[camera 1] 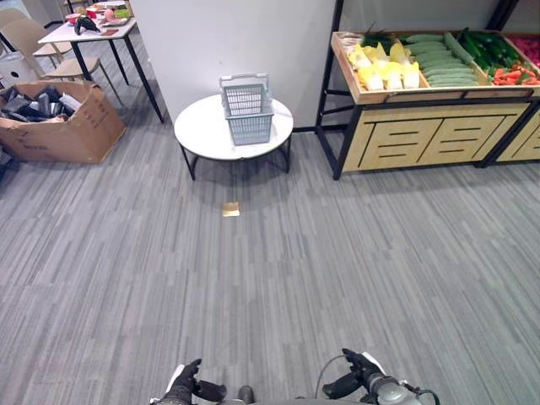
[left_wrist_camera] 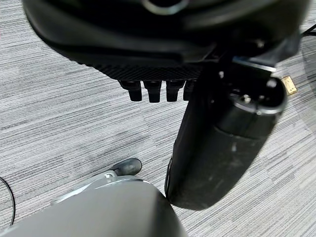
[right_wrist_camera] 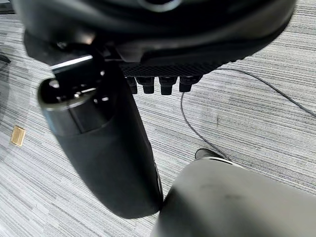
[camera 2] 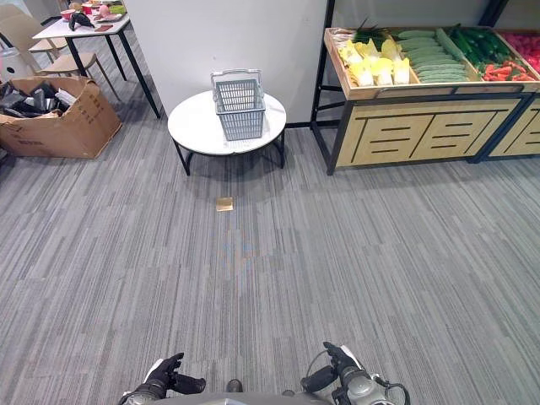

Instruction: Get the vegetables into the basket

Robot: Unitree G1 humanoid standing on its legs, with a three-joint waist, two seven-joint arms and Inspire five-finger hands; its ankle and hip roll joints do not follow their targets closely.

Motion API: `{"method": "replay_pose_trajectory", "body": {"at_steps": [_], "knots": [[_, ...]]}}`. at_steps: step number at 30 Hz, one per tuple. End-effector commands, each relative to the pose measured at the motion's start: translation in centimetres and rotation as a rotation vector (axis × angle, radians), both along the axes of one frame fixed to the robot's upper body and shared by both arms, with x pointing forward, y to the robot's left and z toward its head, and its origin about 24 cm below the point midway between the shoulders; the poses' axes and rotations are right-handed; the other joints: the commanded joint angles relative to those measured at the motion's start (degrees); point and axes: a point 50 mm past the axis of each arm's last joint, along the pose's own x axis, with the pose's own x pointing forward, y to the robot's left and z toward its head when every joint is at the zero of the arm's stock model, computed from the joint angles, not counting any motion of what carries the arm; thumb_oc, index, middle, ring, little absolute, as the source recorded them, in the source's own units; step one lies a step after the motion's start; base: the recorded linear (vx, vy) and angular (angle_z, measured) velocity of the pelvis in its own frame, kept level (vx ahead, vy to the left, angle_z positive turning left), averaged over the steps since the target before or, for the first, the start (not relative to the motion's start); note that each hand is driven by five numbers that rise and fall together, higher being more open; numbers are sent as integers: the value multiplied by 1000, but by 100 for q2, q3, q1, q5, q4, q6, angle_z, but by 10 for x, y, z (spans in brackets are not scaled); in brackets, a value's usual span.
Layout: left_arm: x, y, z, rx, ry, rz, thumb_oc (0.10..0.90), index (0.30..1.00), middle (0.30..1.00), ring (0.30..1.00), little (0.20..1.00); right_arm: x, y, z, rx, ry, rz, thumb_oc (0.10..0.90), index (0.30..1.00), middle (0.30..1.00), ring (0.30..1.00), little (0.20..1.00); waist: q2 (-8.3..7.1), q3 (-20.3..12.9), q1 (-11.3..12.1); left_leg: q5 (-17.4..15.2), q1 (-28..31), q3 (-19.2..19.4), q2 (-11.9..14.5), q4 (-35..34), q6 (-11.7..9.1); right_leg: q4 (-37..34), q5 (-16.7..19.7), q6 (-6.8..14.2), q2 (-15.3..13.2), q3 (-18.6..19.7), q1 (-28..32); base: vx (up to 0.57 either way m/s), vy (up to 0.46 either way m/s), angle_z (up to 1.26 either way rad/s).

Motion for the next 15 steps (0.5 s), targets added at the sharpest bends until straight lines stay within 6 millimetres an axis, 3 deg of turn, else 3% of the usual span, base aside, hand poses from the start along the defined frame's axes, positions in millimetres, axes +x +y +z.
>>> {"method": "replay_pose_trajectory", "body": {"at_steps": [1, 15], "knots": [[-14, -2, -4, 9, 67, -62, 900, 1000, 1000, 1000, 1000, -17, -8, -3, -46, 68, 29, 900, 1000, 1000, 1000, 1000, -206, 8, 78, -83, 328, -301, 316, -364, -383, -1129, 1067, 972, -746, 411, 137, 21, -4, 7], [-15, 2, -3, 13, 81, -64, 900, 1000, 1000, 1000, 1000, -19, -15, -3, -50, 83, 11, 900, 1000, 1000, 1000, 1000, -205, 75, 88, -84, 379, -288, 431, -364, -420, -1129, 991, 906, -641, 451, 150, 26, -24, 1]]}}
